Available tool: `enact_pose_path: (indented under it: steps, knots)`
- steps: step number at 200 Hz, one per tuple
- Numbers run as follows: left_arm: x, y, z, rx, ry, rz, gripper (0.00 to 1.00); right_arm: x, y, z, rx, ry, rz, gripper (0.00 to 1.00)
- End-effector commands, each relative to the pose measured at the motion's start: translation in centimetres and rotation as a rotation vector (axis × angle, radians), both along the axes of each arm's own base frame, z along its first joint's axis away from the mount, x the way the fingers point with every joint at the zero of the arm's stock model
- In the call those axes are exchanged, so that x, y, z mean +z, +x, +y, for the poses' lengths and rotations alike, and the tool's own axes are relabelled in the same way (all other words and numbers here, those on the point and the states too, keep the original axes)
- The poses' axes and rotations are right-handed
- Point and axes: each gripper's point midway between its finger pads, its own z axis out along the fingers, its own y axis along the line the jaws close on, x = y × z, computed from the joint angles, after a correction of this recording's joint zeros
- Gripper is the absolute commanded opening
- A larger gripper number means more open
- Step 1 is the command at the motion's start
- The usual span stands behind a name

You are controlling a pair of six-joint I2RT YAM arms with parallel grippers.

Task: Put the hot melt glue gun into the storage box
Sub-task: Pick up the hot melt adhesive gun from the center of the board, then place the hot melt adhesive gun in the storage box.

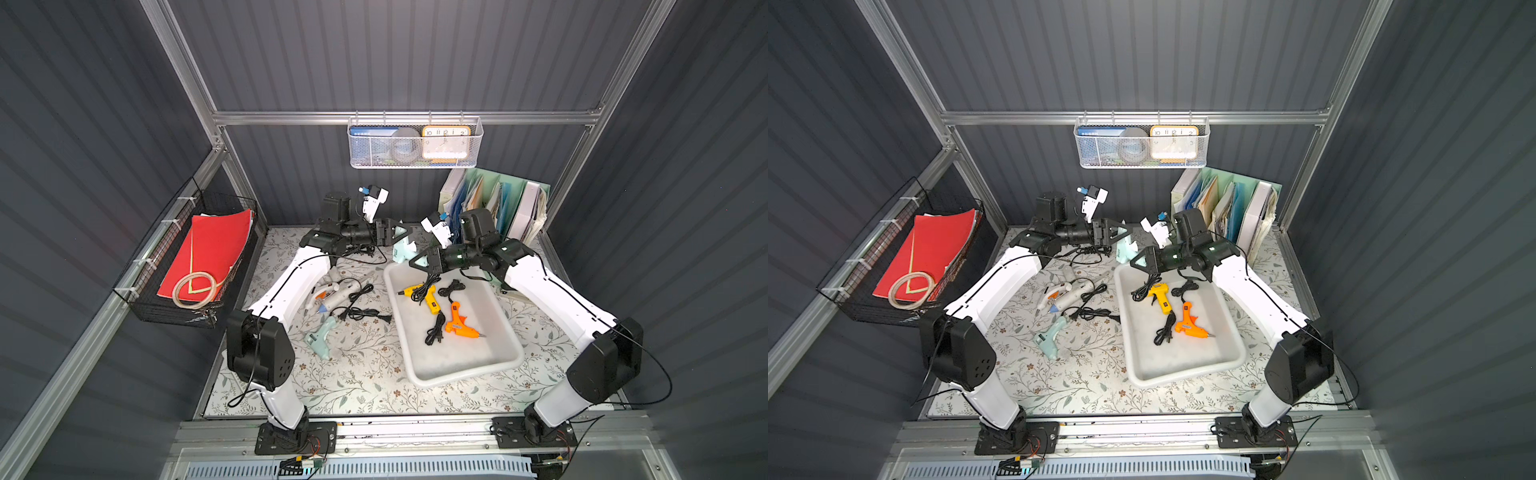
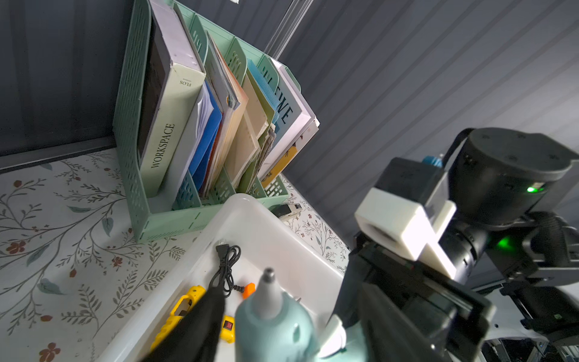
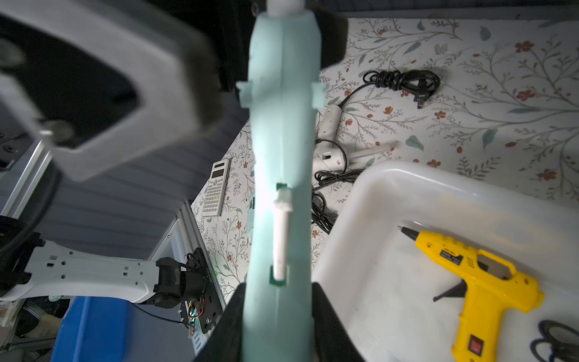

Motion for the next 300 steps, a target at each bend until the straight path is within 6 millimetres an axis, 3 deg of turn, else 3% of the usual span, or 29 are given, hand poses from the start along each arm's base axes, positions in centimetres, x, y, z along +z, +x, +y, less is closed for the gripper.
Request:
enact_pose_path:
  steps: [1, 32, 81, 85, 112, 142, 182, 251, 300]
  knots:
    - [1.8, -0.5, 0.0, 0.004, -0.020, -0.046, 1.00, 0.6, -0.2, -1.2, -0.085, 0.007, 0.008, 0.00]
    - [2.6, 0.9, 2.1, 0.203, 0.009, -0.089, 1.00, -1.1, -0.5, -3.4, -0.224, 0.038, 0.111, 0.00]
    - [2.4, 3.5, 8.7, 0.671, 0.038, -0.082, 1.00, -5.5, -2.7, -4.8, -0.294, 0.057, 0.282, 0.00]
    - [0.7, 3.6, 9.2, 0.699, 0.060, -0.049, 1.00, -6.0, -2.8, -4.8, -0.294, 0.053, 0.298, 0.00]
    - [-1.3, 3.8, 11.7, 0.854, 0.077, 0.008, 1.00, -8.4, -4.1, -4.6, -0.267, 0.025, 0.383, 0.00]
    - [-3.0, 3.5, 13.5, 0.954, 0.087, 0.065, 1.00, -11.0, -4.9, -4.8, -0.263, -0.025, 0.454, 0.00]
    - [-3.8, 3.6, 15.1, 1.027, 0.110, 0.105, 1.00, -13.4, -6.6, -3.8, -0.192, -0.086, 0.557, 0.00]
    - [-5.2, 2.5, 19.6, 1.206, 0.109, 0.176, 1.00, -16.2, -10.1, -3.0, 0.006, -0.215, 0.684, 0.00]
    - [-5.5, 1.6, 22.0, 1.277, 0.101, 0.197, 1.00, -17.8, -10.8, -2.7, 0.102, -0.228, 0.746, 0.00]
